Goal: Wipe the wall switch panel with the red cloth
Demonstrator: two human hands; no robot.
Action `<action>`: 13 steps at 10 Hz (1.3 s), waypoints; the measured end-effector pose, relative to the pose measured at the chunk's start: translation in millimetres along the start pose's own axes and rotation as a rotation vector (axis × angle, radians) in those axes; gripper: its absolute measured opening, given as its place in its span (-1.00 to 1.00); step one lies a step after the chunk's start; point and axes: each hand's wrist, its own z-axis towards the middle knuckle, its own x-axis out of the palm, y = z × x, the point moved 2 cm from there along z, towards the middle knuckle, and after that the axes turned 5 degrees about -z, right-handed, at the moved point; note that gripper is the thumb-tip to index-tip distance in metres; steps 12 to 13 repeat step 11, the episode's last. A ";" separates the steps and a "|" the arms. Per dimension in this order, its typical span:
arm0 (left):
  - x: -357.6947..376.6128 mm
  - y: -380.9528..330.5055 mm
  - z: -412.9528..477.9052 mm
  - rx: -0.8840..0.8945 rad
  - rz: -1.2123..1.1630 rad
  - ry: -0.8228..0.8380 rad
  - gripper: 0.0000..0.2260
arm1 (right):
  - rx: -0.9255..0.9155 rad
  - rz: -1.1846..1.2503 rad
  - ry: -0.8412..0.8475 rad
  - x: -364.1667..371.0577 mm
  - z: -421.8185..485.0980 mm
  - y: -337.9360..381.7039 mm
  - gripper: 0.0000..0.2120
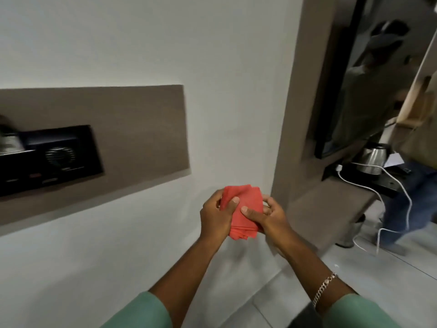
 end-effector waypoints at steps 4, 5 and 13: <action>238.6 167.5 77.2 -0.499 -0.007 0.120 -0.73 | 0.111 -0.293 -0.312 -212.7 146.7 -106.6 -0.54; 271.7 209.7 96.6 -0.489 0.153 0.135 -0.75 | 0.147 -0.415 -0.317 -241.8 184.0 -149.8 -0.57; 223.5 211.4 105.0 -0.626 -0.101 0.360 -0.34 | 0.146 -0.622 -0.554 -227.4 167.3 -158.0 -0.53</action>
